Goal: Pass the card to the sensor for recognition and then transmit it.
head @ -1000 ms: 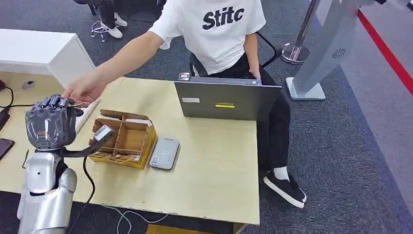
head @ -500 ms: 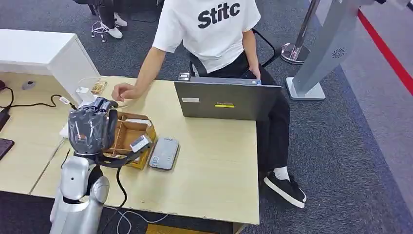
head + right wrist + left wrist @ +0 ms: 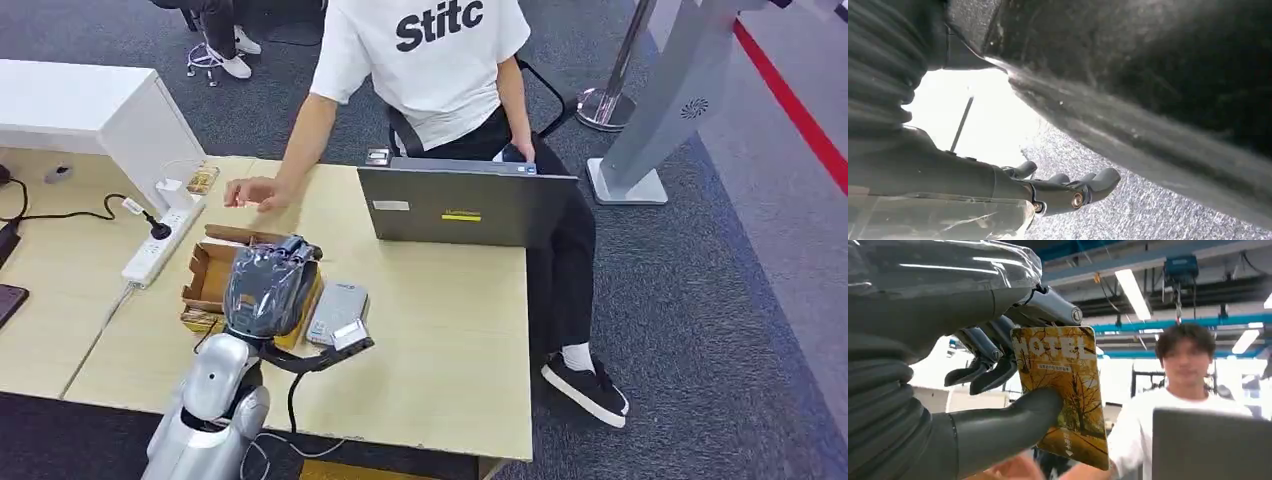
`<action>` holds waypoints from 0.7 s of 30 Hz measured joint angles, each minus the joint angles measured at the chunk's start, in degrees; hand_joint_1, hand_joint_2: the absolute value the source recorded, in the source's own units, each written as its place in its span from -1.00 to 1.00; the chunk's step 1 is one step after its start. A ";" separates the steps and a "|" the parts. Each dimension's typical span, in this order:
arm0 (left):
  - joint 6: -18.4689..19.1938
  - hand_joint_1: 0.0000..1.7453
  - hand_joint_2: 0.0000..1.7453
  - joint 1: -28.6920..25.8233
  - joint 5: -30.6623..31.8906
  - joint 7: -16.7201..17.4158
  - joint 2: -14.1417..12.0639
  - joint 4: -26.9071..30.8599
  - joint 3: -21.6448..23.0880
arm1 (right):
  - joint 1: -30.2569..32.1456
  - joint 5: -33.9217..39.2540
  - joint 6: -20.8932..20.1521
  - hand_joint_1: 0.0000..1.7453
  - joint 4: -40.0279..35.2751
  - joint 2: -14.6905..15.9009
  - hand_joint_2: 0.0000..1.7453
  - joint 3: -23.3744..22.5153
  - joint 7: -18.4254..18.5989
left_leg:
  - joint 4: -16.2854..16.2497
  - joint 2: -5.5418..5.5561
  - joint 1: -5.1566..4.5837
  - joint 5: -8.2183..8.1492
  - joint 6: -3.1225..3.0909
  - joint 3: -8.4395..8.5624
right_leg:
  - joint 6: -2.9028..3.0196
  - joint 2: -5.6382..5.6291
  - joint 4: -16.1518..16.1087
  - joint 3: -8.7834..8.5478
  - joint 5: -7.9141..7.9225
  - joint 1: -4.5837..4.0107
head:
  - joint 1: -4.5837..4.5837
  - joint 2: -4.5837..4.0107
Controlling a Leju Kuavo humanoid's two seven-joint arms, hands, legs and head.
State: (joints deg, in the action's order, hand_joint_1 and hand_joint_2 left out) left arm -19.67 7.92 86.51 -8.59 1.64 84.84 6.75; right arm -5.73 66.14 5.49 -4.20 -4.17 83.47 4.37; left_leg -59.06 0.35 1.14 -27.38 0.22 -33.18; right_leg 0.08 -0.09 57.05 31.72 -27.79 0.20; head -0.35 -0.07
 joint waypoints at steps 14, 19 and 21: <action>0.44 1.00 1.00 0.62 -0.04 0.72 -1.22 -13.24 0.13 | -0.01 -1.20 0.00 -1.00 -0.02 0.02 1.00 0.00 -0.07 | 0.00 0.00 0.00 0.00 0.00 -0.01 | 0.00 0.00 0.00 0.01 0.00 0.00 | 0.00 0.00; 0.06 1.00 1.00 1.08 0.00 0.44 -1.18 -16.19 0.13 | -0.01 -1.36 0.00 -1.00 -0.02 0.02 1.00 0.00 -0.09 | 0.00 0.00 0.00 0.00 0.00 -0.01 | 0.00 0.00 0.00 0.01 0.00 0.00 | 0.02 0.00; -0.11 1.00 1.00 1.27 0.04 0.39 -1.00 -17.42 0.20 | -0.01 -1.38 0.00 -1.00 -0.02 0.02 1.00 0.00 -0.07 | 0.00 0.00 0.00 0.00 0.00 -0.01 | 0.00 0.00 0.00 0.01 0.00 0.00 | 0.02 0.00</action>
State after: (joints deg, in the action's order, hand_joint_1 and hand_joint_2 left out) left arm -19.78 9.19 86.55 -8.20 0.63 67.43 6.95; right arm -5.74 64.76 5.49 -4.22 -4.15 83.47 4.31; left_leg -59.06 0.35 1.14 -27.38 0.22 -33.18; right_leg 0.08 -0.09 57.05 31.73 -27.79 0.20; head -0.33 -0.07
